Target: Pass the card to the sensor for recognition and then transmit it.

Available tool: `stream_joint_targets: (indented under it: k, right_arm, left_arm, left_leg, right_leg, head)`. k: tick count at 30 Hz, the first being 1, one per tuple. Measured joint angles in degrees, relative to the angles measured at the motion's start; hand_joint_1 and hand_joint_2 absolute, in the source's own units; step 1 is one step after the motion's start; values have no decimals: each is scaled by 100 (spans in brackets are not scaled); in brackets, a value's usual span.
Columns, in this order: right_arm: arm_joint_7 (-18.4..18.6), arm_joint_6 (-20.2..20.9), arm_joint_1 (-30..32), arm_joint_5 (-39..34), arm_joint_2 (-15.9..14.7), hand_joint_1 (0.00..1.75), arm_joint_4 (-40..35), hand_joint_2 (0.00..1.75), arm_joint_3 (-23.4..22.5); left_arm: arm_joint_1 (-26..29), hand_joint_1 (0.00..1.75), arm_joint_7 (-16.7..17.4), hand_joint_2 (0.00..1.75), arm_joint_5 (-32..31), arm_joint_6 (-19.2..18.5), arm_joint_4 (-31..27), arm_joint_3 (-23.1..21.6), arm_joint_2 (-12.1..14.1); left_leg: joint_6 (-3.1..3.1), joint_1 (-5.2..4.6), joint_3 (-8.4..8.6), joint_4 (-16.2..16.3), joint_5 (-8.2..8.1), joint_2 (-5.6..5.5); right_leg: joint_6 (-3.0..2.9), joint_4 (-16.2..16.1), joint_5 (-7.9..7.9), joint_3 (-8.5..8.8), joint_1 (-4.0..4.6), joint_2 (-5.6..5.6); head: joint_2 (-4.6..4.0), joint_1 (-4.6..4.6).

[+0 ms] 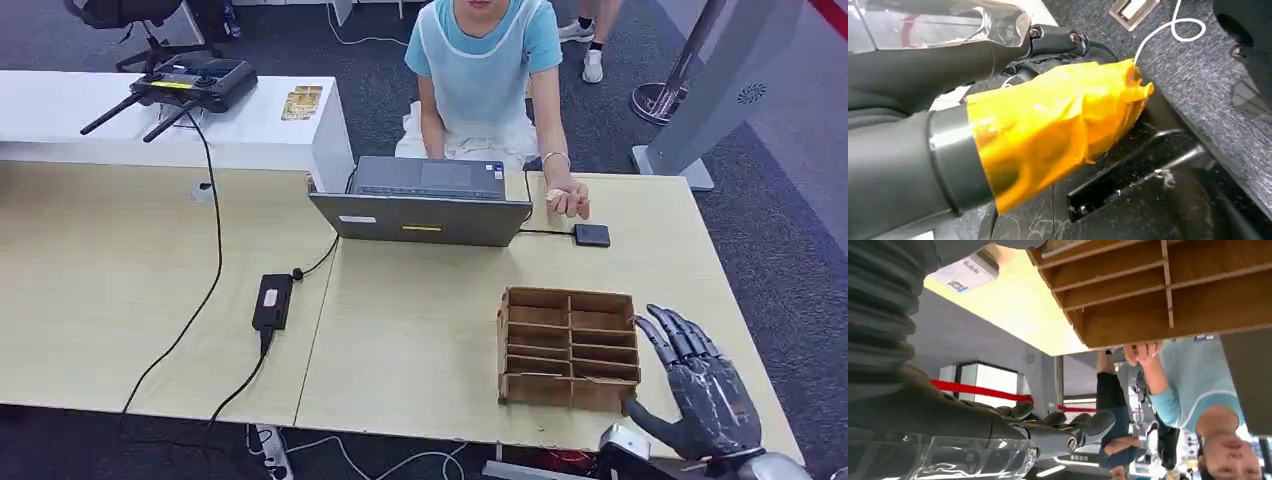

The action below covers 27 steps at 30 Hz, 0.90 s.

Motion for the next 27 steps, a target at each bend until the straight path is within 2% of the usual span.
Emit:
stream_joint_targets:
  k: [5, 19, 22, 24, 27]
  right_arm:
    - [118, 87, 2, 66, -46, 0, 39, 175, 83]
    - [297, -24, -75, 230, -46, 2, 297, 175, 345]
    - [301, -33, -75, 230, -46, 16, 310, 175, 350]
    - [312, -35, -72, 227, -46, 14, 319, 175, 356]
    - [321, -51, -71, 225, -46, 21, 321, 175, 369]
  left_arm:
    - [-21, 0, -85, 0, 4, -9, 0, -98, 11]
    - [-46, 0, -166, 0, 31, -26, 0, -219, 31]
    - [-46, 0, -166, 0, 31, -28, 0, -219, 31]
    - [-46, 0, -168, 0, 31, -28, 0, -218, 31]
    - [-46, 0, -184, 0, 37, -37, 0, -218, 35]
  left_leg:
    - [0, 2, -3, 0, -1, 2]
    - [0, 2, -4, 0, 0, 6]
    - [0, 2, -5, 0, 0, 6]
    - [0, 2, -4, 0, 0, 6]
    - [0, 2, -5, 0, 0, 6]
  right_leg:
    - [0, 0, 0, -1, 0, 0]
    - [0, 0, 0, -3, 1, 1]
    - [0, 0, 0, -3, 1, 0]
    - [0, 0, 0, -3, 1, 0]
    - [0, 0, 0, -3, 1, 0]
  head:
    - [2, 0]
    - [2, 2]
    - [2, 2]
    - [2, 2]
    - [2, 2]
